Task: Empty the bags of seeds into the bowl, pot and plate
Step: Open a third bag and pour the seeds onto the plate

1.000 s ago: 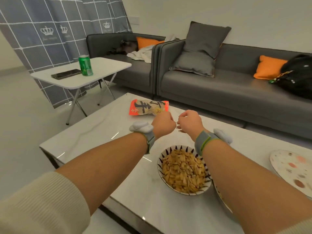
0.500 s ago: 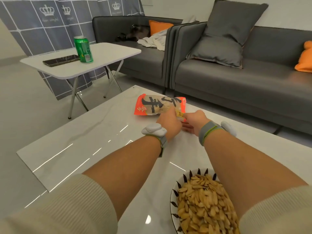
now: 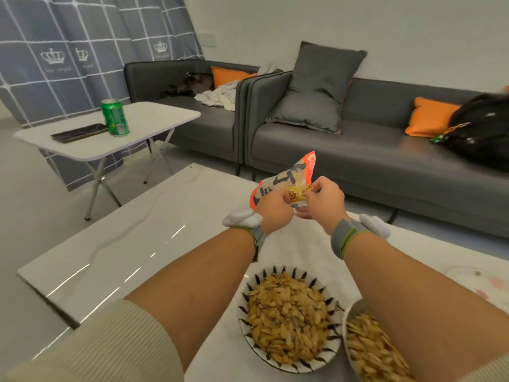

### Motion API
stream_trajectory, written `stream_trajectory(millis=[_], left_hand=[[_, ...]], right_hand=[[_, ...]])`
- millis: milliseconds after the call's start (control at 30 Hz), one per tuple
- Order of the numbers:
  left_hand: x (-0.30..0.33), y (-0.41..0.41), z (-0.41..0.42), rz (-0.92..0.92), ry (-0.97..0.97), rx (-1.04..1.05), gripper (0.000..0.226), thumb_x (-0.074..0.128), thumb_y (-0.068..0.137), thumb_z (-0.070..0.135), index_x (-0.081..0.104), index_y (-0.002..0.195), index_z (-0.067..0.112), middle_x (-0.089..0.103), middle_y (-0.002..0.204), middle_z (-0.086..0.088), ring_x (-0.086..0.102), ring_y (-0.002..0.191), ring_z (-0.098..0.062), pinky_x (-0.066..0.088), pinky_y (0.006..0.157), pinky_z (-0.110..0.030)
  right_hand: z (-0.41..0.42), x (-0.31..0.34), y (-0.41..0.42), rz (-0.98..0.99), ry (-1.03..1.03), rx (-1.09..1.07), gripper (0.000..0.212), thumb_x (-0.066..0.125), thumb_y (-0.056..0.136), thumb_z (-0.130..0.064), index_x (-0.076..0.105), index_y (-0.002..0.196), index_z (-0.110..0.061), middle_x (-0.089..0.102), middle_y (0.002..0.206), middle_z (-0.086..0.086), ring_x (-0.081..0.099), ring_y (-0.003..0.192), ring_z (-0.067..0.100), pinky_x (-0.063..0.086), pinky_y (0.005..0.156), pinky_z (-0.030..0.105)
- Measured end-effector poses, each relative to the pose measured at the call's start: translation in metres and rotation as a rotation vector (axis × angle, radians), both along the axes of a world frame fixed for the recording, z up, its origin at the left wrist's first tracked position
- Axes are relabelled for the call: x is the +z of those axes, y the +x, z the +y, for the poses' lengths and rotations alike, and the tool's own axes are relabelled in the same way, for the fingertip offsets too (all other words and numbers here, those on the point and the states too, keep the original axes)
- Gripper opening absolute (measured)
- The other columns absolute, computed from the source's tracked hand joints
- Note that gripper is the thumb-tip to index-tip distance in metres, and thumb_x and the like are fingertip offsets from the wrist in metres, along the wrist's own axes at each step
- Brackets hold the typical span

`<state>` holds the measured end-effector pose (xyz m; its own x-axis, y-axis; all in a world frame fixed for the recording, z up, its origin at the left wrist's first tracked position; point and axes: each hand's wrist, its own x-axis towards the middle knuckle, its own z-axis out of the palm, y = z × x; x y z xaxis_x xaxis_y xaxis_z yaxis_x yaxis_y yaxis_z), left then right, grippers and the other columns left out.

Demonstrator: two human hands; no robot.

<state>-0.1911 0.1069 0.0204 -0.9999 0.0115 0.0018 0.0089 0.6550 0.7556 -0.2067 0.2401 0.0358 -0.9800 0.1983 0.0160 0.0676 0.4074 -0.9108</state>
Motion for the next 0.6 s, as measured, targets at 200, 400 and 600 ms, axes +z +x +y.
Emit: stream_trajectory(millis=[200, 400, 600], left_hand=[[0.037, 0.056, 0.089, -0.080, 0.196, -0.062, 0.024, 0.048, 0.100, 0.009, 0.070, 0.109, 0.005, 0.070, 0.108, -0.020, 0.070, 0.096, -0.036, 0.064, 0.087, -0.049], [0.043, 0.115, 0.142, -0.245, 0.550, -0.054, 0.018, 0.052, 0.100, 0.021, 0.065, 0.094, 0.010, 0.069, 0.087, -0.009, 0.067, 0.076, -0.028, 0.062, 0.075, -0.041], [0.027, 0.122, 0.146, -0.126, 0.617, 0.177, 0.040, 0.051, 0.077, 0.045, 0.076, 0.089, 0.016, 0.080, 0.082, -0.010, 0.080, 0.081, -0.037, 0.067, 0.076, -0.052]], right_hand=[[0.077, 0.037, 0.078, 0.166, 0.403, -0.017, 0.015, 0.048, 0.094, -0.006, 0.045, 0.084, -0.017, 0.061, 0.087, 0.015, 0.066, 0.081, 0.044, 0.061, 0.068, 0.058], [0.115, 0.053, 0.154, 0.144, 0.801, 0.100, 0.011, 0.047, 0.096, -0.006, 0.039, 0.096, -0.013, 0.053, 0.080, 0.016, 0.054, 0.075, 0.040, 0.045, 0.064, 0.044], [0.121, 0.053, 0.190, 0.137, 1.020, 0.117, 0.025, 0.058, 0.093, -0.002, 0.038, 0.099, -0.015, 0.051, 0.078, 0.007, 0.055, 0.074, 0.034, 0.046, 0.065, 0.042]])
